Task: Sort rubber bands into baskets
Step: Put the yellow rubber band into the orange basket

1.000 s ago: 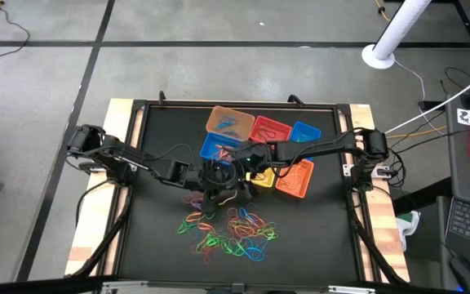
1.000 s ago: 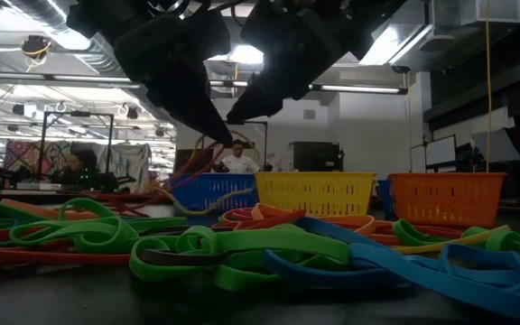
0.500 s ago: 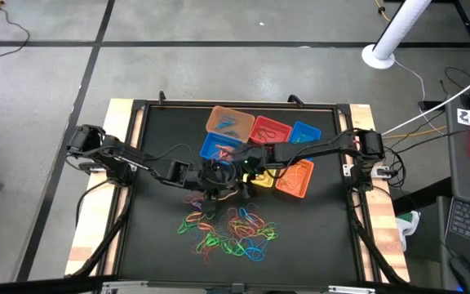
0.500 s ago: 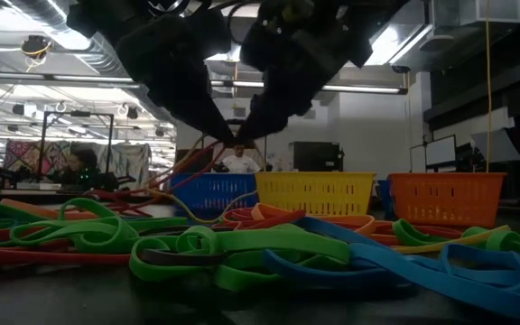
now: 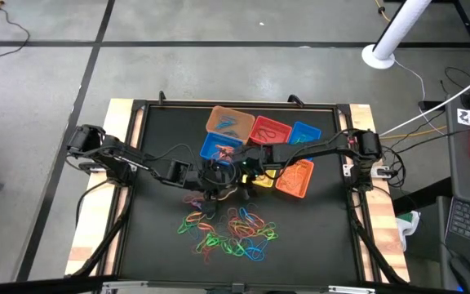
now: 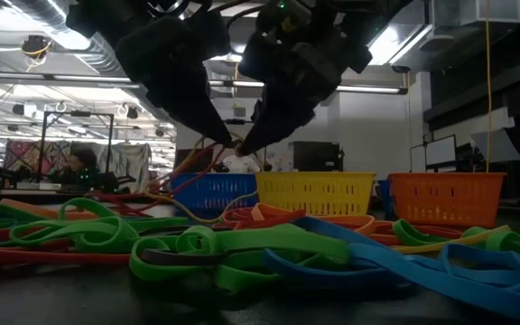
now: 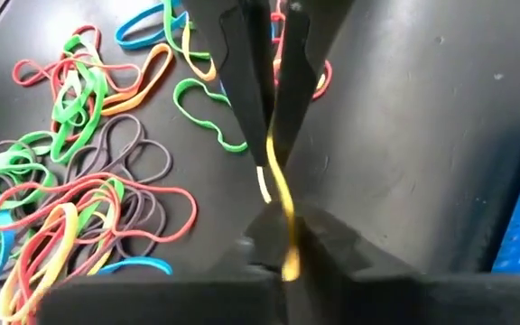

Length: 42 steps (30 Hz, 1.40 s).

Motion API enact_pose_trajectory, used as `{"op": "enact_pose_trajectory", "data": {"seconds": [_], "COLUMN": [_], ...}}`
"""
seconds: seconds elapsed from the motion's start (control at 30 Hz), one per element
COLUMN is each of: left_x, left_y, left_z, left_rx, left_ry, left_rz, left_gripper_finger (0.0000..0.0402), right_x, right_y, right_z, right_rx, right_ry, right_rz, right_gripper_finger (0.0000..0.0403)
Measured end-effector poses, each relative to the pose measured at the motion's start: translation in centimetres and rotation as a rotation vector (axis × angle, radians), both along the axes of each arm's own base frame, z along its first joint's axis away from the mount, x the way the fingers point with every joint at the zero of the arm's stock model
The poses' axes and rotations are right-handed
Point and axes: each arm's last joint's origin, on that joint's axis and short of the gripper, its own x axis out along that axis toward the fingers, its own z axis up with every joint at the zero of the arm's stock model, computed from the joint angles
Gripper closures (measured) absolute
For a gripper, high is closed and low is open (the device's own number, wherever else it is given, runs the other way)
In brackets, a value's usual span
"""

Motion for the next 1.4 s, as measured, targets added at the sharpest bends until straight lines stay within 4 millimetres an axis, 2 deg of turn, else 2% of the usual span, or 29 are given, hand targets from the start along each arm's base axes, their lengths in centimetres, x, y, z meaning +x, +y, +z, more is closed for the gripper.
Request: {"op": "enact_pose_trajectory", "data": {"seconds": [0.07,0.13,0.33,0.4,0.53,0.77,0.93,1.23,1.4], "left_x": [0.0,0.0,-0.1,-0.1,-0.1,-0.1,-0.2,-0.3,-0.4], "left_y": [0.0,0.0,0.0,0.0,0.0,0.0,0.0,0.0,0.1], "left_z": [0.0,0.0,0.0,0.0,0.0,-0.1,-0.2,-0.2,-0.4], "left_rx": [-0.007,-0.022,-0.051,-0.051,-0.054,-0.053,-0.051,-0.060,-0.080], "left_ry": [-0.001,-0.002,-0.001,-0.001,-0.001,0.005,0.023,0.027,0.040], "left_rz": [0.007,0.022,0.052,0.053,0.055,0.056,0.058,0.070,0.101], "left_gripper_finger": [0.0377,0.0361,0.0291,0.0272,0.0249,0.0245,0.0246,0.0247,0.0247], "right_x": [0.0,-0.2,-1.1,-1.5,-1.8,-2.7,-3.9,-6.8,-8.0], "right_y": [0.0,0.0,0.1,0.1,0.1,0.1,0.0,-0.3,-0.4], "right_z": [0.0,0.0,0.0,0.5,2.9,7.5,9.8,10.9,11.6], "right_rx": [0.001,0.007,0.011,0.012,0.001,-0.023,-0.057,-0.176,-0.209], "right_ry": [0.001,0.019,0.133,0.202,0.274,0.406,0.514,0.765,0.762], "right_rz": [0.000,0.006,0.005,0.005,0.025,0.076,0.097,0.074,0.052], "right_gripper_finger": [0.0392,0.0383,0.0398,0.0394,0.0397,0.0399,0.0400,0.0401,0.0402]}}
